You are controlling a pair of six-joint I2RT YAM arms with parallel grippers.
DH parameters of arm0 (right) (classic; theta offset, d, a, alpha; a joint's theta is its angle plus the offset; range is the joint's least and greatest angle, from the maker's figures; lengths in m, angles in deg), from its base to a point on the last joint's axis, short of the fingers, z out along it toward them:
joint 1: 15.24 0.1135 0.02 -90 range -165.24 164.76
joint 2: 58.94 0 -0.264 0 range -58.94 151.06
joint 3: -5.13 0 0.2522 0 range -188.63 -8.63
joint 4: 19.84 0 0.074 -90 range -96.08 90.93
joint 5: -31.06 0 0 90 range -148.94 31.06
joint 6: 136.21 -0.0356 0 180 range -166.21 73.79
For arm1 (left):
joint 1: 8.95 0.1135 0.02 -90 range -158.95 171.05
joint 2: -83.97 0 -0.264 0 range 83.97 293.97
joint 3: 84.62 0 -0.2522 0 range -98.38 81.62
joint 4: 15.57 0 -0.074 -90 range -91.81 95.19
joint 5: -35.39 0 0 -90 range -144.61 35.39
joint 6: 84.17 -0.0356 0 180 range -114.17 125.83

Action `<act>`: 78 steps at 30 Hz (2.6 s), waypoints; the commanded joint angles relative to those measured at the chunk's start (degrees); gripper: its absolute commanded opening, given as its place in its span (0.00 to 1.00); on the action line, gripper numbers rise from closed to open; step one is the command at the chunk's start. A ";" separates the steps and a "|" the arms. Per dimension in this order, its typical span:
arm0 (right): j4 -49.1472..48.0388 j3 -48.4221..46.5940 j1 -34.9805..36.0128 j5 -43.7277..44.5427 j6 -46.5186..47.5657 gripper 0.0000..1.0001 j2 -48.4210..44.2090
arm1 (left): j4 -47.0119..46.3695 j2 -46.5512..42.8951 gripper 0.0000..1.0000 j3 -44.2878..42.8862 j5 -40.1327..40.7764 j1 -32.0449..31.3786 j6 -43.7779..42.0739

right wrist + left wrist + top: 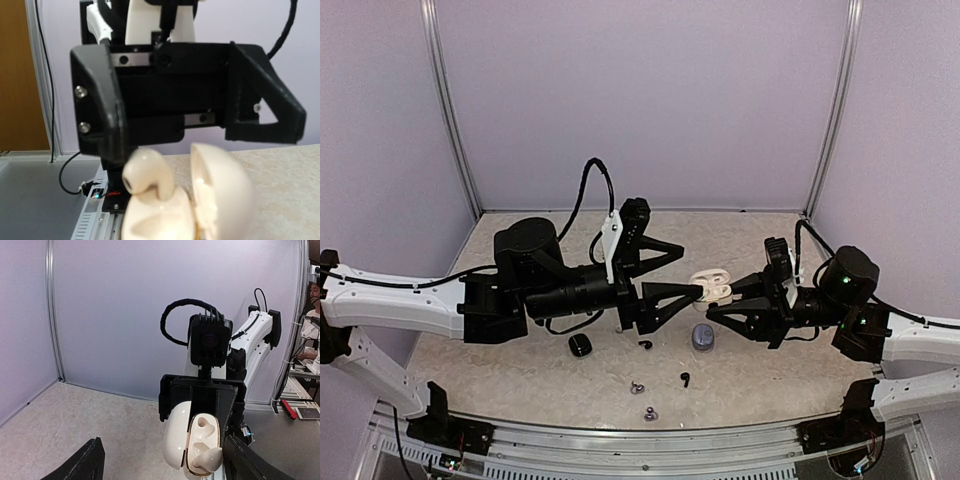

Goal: Insert the wireless bluetooth earbuds into the charging case
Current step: Adjust the left earbud in the left side groove of the charging case.

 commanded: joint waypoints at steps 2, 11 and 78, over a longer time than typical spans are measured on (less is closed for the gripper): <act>-1.70 -1.39 0.51 -1.29 -0.50 0.00 0.21 | -0.72 -0.13 0.81 0.12 0.82 0.88 0.36; -1.62 -1.39 0.58 -1.29 -0.59 0.00 0.11 | -1.31 0.88 0.79 -0.01 0.74 1.24 0.31; -1.26 -1.32 0.52 -0.12 -0.74 0.00 -0.76 | -2.86 1.73 0.82 0.85 -2.75 0.54 -4.20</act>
